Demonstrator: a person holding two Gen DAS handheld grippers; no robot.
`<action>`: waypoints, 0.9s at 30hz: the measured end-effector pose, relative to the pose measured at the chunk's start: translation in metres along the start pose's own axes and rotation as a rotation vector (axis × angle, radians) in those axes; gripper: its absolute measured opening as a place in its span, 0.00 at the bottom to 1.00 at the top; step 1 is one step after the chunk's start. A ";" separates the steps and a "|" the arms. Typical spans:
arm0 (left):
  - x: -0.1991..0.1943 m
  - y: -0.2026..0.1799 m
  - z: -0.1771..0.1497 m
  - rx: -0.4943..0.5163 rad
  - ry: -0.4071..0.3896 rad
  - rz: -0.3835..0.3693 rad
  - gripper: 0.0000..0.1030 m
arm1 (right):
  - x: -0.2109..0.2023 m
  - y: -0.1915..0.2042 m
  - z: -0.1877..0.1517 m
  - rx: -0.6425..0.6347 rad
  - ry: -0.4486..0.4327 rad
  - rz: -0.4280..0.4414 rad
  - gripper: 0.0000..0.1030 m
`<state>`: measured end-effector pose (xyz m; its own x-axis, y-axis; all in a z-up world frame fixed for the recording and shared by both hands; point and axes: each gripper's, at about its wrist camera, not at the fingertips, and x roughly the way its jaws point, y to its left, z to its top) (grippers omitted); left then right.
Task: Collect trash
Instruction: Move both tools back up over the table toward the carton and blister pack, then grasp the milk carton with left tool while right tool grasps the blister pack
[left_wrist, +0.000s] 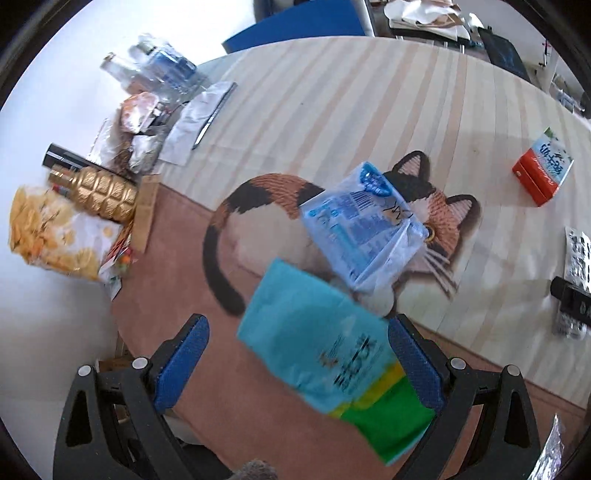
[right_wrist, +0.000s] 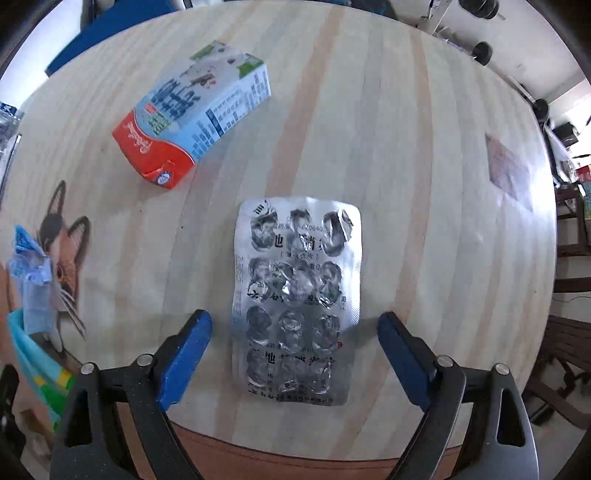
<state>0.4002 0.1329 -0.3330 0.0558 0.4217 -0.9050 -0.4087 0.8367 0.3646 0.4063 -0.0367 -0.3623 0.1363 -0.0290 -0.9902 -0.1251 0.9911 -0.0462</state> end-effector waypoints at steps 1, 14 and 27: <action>0.002 -0.004 0.004 0.008 0.005 0.001 0.96 | -0.001 0.002 -0.001 -0.013 -0.012 0.000 0.78; -0.039 -0.135 0.094 0.309 -0.043 -0.309 0.96 | -0.015 -0.122 0.020 0.171 -0.030 0.060 0.65; -0.016 -0.256 0.138 0.668 0.018 -0.336 0.70 | 0.001 -0.194 0.067 0.238 0.011 0.051 0.66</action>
<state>0.6294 -0.0404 -0.3813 0.0630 0.1047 -0.9925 0.2688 0.9559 0.1179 0.4966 -0.2199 -0.3450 0.1250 0.0220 -0.9919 0.1040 0.9940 0.0352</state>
